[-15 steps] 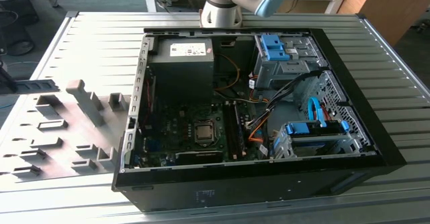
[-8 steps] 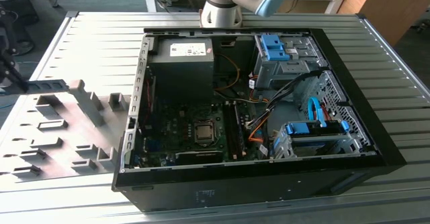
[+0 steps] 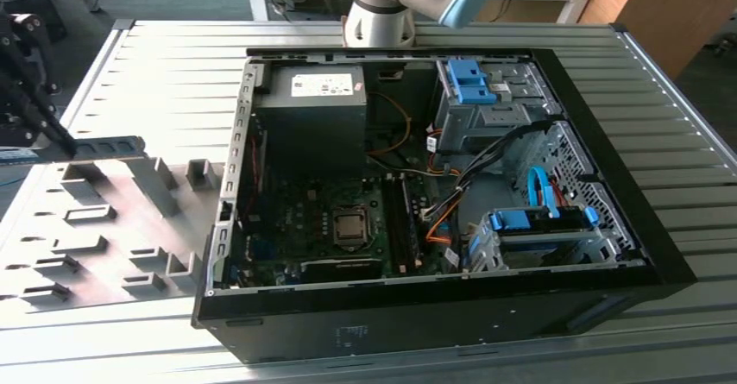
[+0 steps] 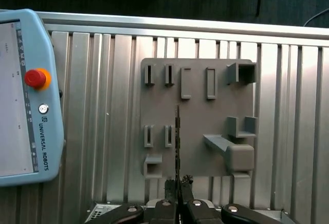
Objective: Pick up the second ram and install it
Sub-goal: 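Pick up the second ram and move it above second insertion slot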
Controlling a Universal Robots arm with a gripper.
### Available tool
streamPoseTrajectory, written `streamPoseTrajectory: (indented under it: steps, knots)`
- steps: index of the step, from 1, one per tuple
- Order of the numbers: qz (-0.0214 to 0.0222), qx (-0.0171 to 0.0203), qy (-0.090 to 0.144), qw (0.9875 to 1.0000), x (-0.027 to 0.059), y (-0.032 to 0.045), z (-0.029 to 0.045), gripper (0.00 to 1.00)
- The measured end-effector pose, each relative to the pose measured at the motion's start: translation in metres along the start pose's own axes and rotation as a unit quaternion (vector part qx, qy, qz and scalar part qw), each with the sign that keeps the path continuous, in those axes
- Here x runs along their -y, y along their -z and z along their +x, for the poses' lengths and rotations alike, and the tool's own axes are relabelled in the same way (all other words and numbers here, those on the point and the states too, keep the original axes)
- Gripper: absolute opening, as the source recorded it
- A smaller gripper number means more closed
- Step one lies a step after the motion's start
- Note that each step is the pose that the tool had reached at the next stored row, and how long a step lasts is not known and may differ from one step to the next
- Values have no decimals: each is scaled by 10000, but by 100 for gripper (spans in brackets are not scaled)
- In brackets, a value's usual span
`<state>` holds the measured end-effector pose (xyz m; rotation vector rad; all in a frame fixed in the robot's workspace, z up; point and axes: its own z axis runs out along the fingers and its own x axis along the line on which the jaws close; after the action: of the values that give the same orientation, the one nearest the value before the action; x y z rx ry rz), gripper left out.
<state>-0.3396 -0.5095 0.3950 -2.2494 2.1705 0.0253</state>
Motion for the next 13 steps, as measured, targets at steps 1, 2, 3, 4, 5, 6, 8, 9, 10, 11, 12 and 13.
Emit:
streamPoseTrajectory:
  steps: [1, 2, 3, 4, 5, 6, 8, 9, 10, 11, 12, 13]
  knots:
    - [0, 0, 0, 10000, 16, -1, 1, 14]
    - [0, 0, 0, 10000, 31, -2, 1, 14]
    - [0, 0, 0, 10000, 45, -2, 2, 14]
    - [0, 0, 0, 10000, 59, -3, 2, 14]
    - [0, 0, 0, 10000, 75, -3, 2, 14]
    - [0, 0, 0, 10000, 90, -3, 3, 14]
    - [0, 0, 0, 10000, 121, -4, 4, 14]
    - [0, 0, 0, 10000, 136, -4, 5, 14]
    - [0, 0, 0, 10000, 155, -4, 6, 14]
    - [0, 0, 0, 10000, 174, -4, 6, 14]
    - [0, 0, 0, 10000, 194, -5, 7, 14]
    - [0, 0, 0, 10000, 213, -5, 8, 14]
